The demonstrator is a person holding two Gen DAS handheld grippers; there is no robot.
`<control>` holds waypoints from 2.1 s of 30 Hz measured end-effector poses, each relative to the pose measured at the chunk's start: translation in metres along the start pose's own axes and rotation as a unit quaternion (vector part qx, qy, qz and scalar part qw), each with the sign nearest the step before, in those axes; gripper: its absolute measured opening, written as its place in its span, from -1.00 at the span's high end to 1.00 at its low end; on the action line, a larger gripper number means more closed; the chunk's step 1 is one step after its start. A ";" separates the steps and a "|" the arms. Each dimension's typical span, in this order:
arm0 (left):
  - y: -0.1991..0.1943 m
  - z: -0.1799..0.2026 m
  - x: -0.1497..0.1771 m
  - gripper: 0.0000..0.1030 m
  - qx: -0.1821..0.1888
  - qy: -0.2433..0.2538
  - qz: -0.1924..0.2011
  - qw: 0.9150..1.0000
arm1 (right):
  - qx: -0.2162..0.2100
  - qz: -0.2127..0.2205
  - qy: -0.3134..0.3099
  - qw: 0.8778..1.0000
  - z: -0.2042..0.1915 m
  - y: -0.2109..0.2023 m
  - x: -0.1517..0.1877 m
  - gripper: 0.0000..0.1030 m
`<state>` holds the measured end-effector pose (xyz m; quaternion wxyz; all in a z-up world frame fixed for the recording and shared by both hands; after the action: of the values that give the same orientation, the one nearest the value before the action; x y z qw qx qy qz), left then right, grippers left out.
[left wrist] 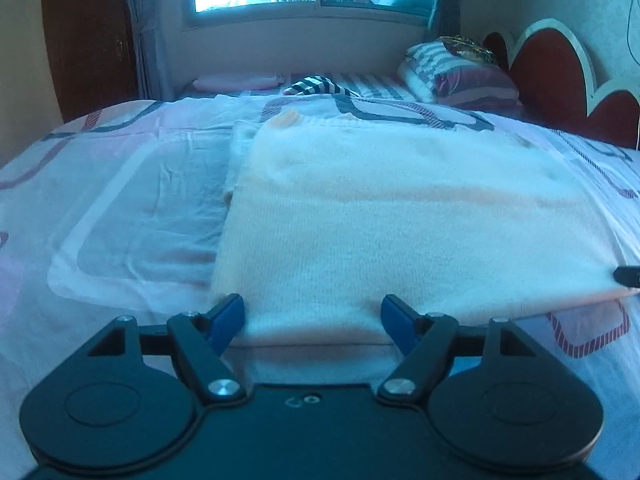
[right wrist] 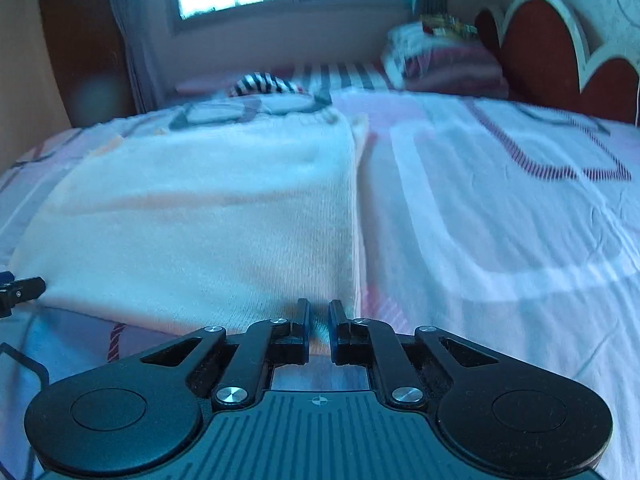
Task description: Fold small clothes
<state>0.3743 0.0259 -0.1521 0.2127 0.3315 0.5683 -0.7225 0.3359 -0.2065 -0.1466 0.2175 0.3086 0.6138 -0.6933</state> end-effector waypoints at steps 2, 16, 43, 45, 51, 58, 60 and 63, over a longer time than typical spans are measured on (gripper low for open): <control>-0.005 0.000 -0.002 -0.45 -0.002 -0.001 0.002 1.000 | -0.008 0.013 0.011 1.000 0.000 -0.010 -0.005 0.84; 0.009 0.052 -0.004 -0.43 0.031 0.012 -0.001 0.999 | -0.136 -0.004 -0.002 0.991 -0.112 -0.013 -0.007 0.83; -0.012 -0.064 0.017 -0.33 0.122 -0.399 0.143 0.897 | -0.115 0.021 0.057 0.991 -0.062 -0.013 -0.035 0.84; -0.002 -0.064 0.012 -0.27 0.121 -0.406 0.163 0.891 | -0.121 0.022 0.055 0.991 -0.072 -0.003 -0.045 0.84; 0.021 -0.064 0.006 0.51 0.102 -0.410 0.176 0.889 | -0.134 0.024 0.052 0.989 -0.102 0.034 -0.073 0.84; 0.015 -0.064 0.012 0.43 0.111 -0.441 0.199 0.868 | -0.129 0.022 0.018 0.991 -0.121 0.058 -0.074 0.84; 0.016 -0.064 0.013 0.42 0.106 -0.443 0.197 0.868 | -0.132 0.029 0.019 0.991 -0.120 0.054 -0.075 0.84; 0.023 -0.072 0.008 0.54 0.096 -0.451 0.195 0.865 | -0.138 0.035 0.009 0.990 -0.124 0.053 -0.076 0.84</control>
<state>0.4016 0.0900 -0.1833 0.5495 0.0919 0.2618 -0.7881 0.4465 -0.0980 -0.1391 0.2763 0.3031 0.6942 -0.5915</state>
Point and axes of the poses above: each gripper's, at about its wrist camera, not at the fingertips, and y roughly the way its jaws point, z to its right, x to its underside, the point moved 6 cm from there along y, roughly the way its jaws point, and after that the axes turned 13 degrees about x, right-handed, at the moved point
